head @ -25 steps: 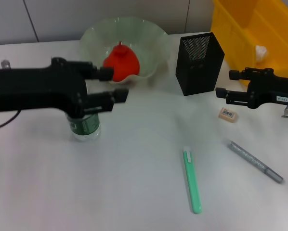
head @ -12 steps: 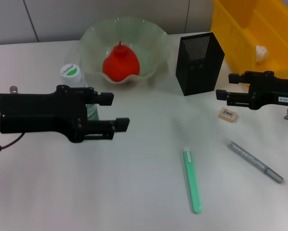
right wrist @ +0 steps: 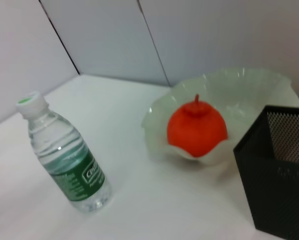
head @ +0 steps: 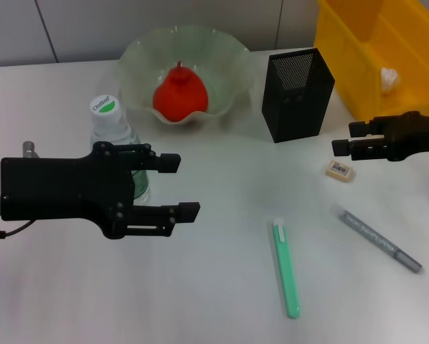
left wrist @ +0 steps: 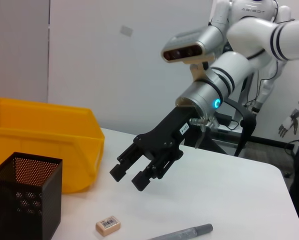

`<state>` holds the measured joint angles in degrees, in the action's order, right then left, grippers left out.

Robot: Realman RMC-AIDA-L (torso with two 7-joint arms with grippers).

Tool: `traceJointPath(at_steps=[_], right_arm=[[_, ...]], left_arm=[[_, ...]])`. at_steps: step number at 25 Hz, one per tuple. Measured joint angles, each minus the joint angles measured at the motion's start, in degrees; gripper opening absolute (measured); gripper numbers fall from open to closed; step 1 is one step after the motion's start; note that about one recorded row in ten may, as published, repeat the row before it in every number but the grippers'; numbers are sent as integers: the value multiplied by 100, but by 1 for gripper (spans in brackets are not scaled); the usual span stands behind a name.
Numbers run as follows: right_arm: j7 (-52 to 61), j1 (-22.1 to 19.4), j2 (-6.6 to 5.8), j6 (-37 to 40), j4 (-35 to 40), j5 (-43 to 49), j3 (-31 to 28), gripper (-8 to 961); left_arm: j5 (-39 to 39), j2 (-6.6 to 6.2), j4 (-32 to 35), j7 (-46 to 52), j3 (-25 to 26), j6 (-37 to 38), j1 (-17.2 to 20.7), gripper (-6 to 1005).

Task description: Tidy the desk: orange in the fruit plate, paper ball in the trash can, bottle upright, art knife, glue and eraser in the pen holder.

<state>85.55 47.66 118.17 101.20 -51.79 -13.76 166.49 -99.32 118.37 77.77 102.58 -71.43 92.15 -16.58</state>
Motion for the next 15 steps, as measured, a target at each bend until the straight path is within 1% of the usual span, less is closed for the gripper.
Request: traceJointPath(at_steps=[1, 2, 3, 4, 5, 6, 7, 8, 10, 12, 13, 15], right_arm=[[134, 109, 43, 80, -179, 137, 3, 702], [390, 329, 83, 310, -454, 333, 6, 702], [390, 329, 83, 310, -454, 333, 6, 702], [703, 524, 74, 587, -590, 434, 7, 702], [703, 524, 74, 587, -590, 434, 7, 702], [889, 654, 59, 698, -674, 502, 7, 702], [1265, 952, 55, 798, -859, 845, 7, 702], [1265, 952, 55, 798, -859, 845, 7, 702], [1646, 1263, 64, 790, -1006, 1254, 7, 702], [2223, 1677, 86, 783, -1096, 1840, 7, 702], [2223, 1677, 86, 783, -1096, 1840, 7, 702], [2617, 1900, 93, 771, -1130, 2144, 7, 702]], left_arm=[[0, 0, -9, -30, 0, 1, 2, 754], [1, 0, -33, -76, 2, 2, 2, 753], [1, 0, -33, -76, 2, 2, 2, 753], [7, 0, -48, -106, 2, 0, 4, 752], [13, 0, -58, -123, 4, -4, 7, 752], [17, 0, -64, -135, 4, -9, 11, 751], [20, 0, -84, -149, 17, -24, 13, 751], [20, 0, -84, -149, 17, -24, 13, 750], [24, 0, -117, -184, 65, -20, -2, 750], [29, 1, -139, -205, 118, -10, -26, 750], [29, 1, -139, -205, 118, -10, -26, 750], [31, 1, -154, -213, 144, -11, -43, 750]])
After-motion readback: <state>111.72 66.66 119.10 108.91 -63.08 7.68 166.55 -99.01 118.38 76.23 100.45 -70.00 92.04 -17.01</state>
